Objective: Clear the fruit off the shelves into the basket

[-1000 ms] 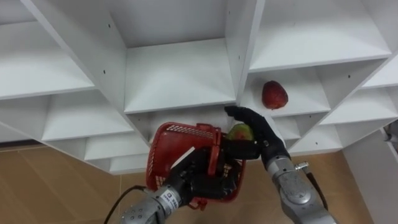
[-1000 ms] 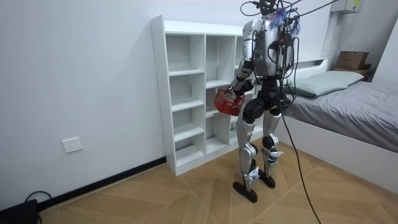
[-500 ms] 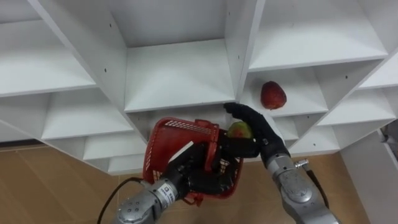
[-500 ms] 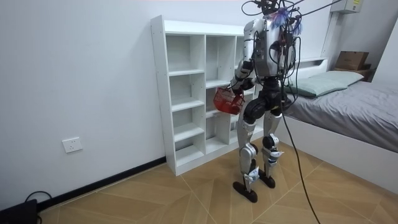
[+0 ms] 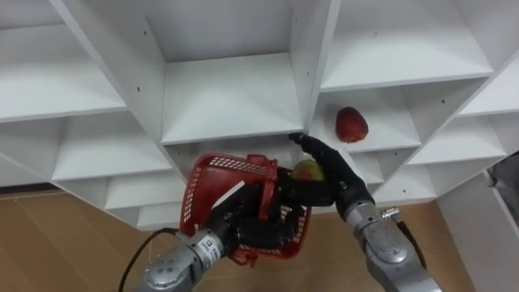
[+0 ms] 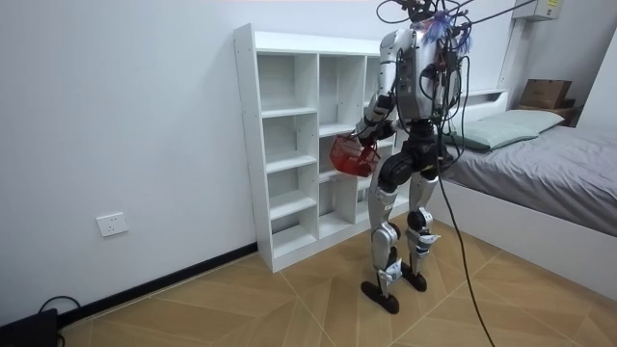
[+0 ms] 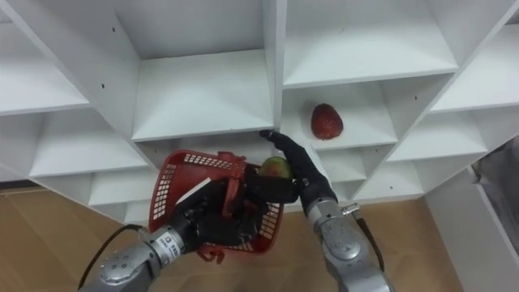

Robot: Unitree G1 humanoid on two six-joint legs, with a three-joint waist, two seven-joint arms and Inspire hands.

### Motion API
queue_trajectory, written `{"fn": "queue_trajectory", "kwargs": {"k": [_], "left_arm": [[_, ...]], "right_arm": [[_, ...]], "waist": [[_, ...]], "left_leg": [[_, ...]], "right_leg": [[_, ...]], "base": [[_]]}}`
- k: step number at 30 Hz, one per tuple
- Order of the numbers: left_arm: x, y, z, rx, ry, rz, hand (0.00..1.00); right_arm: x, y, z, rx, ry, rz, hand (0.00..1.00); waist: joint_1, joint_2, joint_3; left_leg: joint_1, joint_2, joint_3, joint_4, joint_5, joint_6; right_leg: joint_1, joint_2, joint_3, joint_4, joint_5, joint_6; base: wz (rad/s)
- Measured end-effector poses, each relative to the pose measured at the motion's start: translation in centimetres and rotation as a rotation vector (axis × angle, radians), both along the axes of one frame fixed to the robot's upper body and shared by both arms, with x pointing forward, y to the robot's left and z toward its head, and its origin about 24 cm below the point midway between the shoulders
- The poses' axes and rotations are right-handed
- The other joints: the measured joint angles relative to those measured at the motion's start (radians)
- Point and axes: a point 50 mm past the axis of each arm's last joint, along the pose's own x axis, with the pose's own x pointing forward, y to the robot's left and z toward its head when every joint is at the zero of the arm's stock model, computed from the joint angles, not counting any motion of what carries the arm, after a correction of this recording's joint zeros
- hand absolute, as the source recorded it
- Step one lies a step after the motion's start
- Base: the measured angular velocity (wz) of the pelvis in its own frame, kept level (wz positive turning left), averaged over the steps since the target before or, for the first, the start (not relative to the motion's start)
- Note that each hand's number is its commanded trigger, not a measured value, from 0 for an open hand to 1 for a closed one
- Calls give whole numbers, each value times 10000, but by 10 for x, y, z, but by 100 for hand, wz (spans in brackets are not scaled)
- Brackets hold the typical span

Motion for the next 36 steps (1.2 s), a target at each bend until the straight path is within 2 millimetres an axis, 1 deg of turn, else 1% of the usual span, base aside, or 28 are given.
{"fn": "queue_trajectory", "kwargs": {"k": [3, 7, 11, 15, 25, 29, 36], "left_arm": [[2, 0, 3, -11, -115, 164, 100], [4, 1, 4, -23, -151, 378, 100], [7, 2, 6, -66, -236, 582, 100], [8, 2, 6, -84, -262, 779, 100], [9, 3, 7, -61, -283, 909, 100], [9, 5, 7, 11, -285, 908, 100], [11, 8, 7, -4, -319, 1004, 100]], "right_arm": [[-1, 1, -1, 683, 248, -211, 0], [-1, 3, -1, 1024, 358, -209, 0], [-1, 4, -2, 1744, 622, -247, 0], [-1, 5, -1, 2101, 724, -160, 0], [-3, 5, 1, 2085, 759, 147, 0], [-3, 5, 2, 1762, 651, 320, 0], [-3, -1, 8, 1595, 518, 739, 0]], "waist": [[-4, 10, 0], [-5, 24, -1], [-9, 39, -4], [3, 39, -4], [36, 38, -4], [114, 38, -5], [280, 27, -7]], "left_leg": [[-27, 8, 7, 4, -1, -2], [-29, 13, 25, 7, -3, -3], [-32, 29, 55, 3, -5, -7], [-65, 33, 57, 3, -8, -10], [-64, 55, 93, 1, -31, -41], [-33, 72, 220, 7, -32, -42], [-131, 78, 296, 15, -32, -42]], "right_leg": [[-1, 10, -8, -11, 0, -1], [-12, 13, 4, -13, 2, -2], [-54, 33, 92, 15, 6, -9], [-134, 45, 171, 53, 18, -19], [-160, 117, 273, 20, 20, -18], [-180, 135, 456, 32, 23, -21], [-405, 125, 505, 204, 25, -24]], "base": [[0], [0], [-3], [-3], [-2], [-10], [-3]]}}
